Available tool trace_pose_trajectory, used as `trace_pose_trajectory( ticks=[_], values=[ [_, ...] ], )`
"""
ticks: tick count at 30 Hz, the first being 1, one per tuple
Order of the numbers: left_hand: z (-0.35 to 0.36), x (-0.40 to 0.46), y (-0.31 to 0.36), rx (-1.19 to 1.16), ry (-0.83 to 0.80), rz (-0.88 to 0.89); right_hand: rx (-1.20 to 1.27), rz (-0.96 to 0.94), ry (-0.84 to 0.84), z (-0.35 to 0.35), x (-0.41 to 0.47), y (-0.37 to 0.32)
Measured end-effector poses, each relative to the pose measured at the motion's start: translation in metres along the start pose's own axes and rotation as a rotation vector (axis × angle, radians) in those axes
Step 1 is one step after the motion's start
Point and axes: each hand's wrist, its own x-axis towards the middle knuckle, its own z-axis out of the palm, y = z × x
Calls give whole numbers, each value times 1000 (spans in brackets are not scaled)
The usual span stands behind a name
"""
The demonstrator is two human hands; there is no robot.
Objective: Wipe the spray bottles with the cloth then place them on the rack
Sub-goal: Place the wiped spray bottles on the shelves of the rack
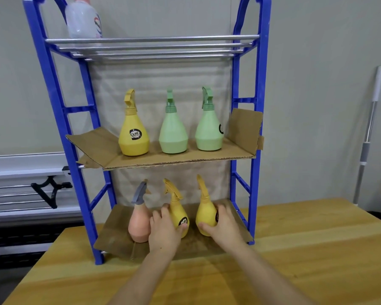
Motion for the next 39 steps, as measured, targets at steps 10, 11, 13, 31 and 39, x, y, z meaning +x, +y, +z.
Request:
trace_pose_trajectory(
  ticks=[10,11,13,31,39],
  values=[
    [-5,-3,6,33,-27,7,-95,4,-29,-12,5,-6],
    [-5,-3,6,38,-31,7,-96,5,2,-13,6,-8],
    [-6,-2,6,56,-39,7,-88,18,48,-14,8,-7],
    [-3,-5,1,55,-30,27,-2,-28,24,-14,-6,1],
    [-3,-6,0,48,-23,40,13,-24,-91,-21,-4,-1]
  ],
)
